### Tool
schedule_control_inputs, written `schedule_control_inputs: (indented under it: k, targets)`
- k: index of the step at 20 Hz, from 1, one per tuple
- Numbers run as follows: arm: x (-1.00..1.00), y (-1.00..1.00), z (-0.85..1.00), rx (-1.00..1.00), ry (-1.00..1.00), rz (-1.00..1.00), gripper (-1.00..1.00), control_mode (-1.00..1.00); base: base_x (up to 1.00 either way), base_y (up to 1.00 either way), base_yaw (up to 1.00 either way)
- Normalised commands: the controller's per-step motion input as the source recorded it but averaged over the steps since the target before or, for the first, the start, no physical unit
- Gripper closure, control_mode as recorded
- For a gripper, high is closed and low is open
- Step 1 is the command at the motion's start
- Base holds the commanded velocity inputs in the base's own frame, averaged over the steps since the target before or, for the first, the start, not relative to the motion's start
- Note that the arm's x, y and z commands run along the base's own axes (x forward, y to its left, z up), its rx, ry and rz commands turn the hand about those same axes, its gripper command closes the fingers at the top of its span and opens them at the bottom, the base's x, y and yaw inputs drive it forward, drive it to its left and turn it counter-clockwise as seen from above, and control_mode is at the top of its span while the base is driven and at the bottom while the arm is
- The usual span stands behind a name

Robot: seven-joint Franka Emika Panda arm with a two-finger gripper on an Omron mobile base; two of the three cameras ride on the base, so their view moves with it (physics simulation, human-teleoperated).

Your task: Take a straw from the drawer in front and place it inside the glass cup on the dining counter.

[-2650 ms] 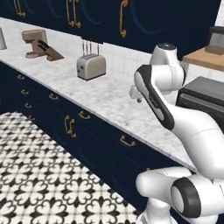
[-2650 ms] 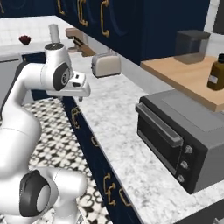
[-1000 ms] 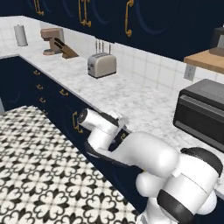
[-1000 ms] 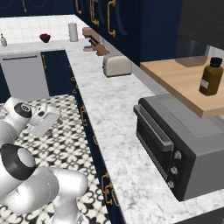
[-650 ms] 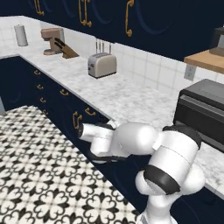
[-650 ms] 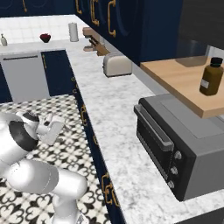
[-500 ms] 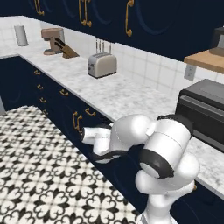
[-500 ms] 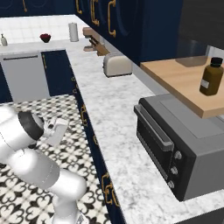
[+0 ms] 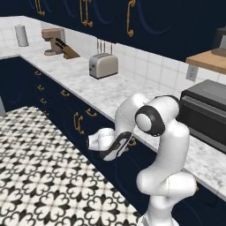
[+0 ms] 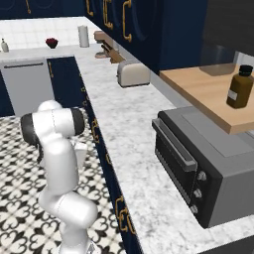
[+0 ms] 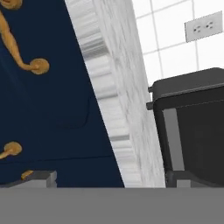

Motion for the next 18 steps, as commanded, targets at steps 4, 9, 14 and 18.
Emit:
schedule_control_inputs:
  k: [4, 9, 14, 18]
  targets:
    - [0.52, -0.35, -0.31, -0.07, -0.08, -0.16, -1.00, -1.00, 0.00, 0.00, 0.00]
    - [0.42, -0.22, -0.34, -0.07, -0.10, -0.14, -1.00, -1.00, 0.00, 0.00, 0.00]
    - [0.36, -0.42, -0.19, -0.04, -0.07, -0.09, -1.00, -1.00, 0.00, 0.00, 0.00]
    - [0.16, -0.36, -0.16, 0.00, 0.00, 0.01, -1.00, -1.00, 0.00, 0.00, 0.00]
